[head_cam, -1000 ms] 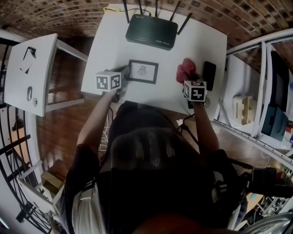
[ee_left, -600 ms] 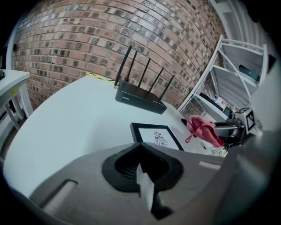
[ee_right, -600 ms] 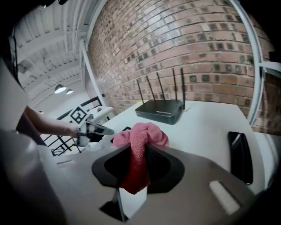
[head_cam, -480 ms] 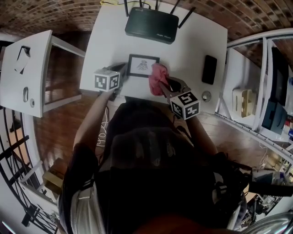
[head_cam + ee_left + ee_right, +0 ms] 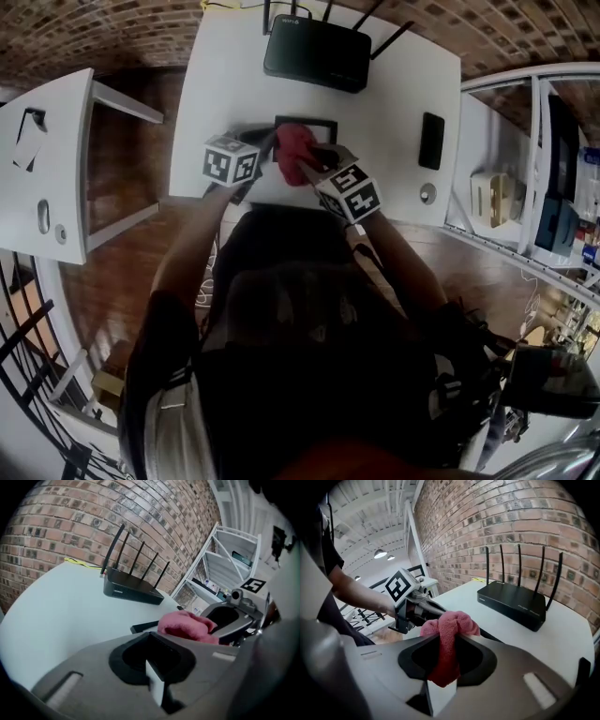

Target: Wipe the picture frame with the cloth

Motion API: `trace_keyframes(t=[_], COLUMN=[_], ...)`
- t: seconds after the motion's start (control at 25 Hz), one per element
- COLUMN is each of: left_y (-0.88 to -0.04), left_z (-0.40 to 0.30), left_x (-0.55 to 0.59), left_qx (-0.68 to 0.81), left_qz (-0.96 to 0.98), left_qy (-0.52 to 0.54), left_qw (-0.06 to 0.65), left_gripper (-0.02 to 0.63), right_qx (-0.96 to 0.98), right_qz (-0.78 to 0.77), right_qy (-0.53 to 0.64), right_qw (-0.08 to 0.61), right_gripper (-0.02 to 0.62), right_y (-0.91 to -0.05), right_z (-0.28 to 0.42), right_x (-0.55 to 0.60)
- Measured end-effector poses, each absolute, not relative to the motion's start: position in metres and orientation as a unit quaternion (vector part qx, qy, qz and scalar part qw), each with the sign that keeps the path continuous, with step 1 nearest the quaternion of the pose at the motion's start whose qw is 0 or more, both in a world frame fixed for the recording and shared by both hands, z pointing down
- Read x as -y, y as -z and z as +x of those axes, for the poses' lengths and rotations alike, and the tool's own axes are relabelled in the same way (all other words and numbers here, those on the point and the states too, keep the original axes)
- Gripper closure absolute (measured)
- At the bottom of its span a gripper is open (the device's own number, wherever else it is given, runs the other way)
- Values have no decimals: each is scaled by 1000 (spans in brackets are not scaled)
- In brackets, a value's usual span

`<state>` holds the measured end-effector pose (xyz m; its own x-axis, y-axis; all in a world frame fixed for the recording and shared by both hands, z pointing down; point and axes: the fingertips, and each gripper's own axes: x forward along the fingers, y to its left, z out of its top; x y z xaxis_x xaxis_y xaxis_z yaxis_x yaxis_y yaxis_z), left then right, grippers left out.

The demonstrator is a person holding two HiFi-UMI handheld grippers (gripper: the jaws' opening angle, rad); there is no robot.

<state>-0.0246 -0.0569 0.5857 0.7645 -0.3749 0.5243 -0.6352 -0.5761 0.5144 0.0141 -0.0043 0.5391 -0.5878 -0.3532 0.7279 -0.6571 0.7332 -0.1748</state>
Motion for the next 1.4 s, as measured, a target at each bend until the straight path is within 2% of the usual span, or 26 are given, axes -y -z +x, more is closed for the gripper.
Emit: trace_keyframes(t=[0.44, 0.84, 1.4], left_y=[-585, -592, -597], left_z=[-19, -9, -7], left_x=[61, 51, 54], left_qx=[243, 221, 233], left_qz=[885, 878, 879], left_qy=[-205, -258, -271], left_qw=[339, 336, 316], left_gripper=[603, 603, 603], right_qx=[854, 837, 828], right_qz=[262, 264, 255], right_qy=[-217, -299, -320], right_qw=[393, 374, 384], right_gripper=[502, 503, 506], right_y=[-574, -591, -597], right_z=[-11, -14, -12], right_x=[5, 3, 7])
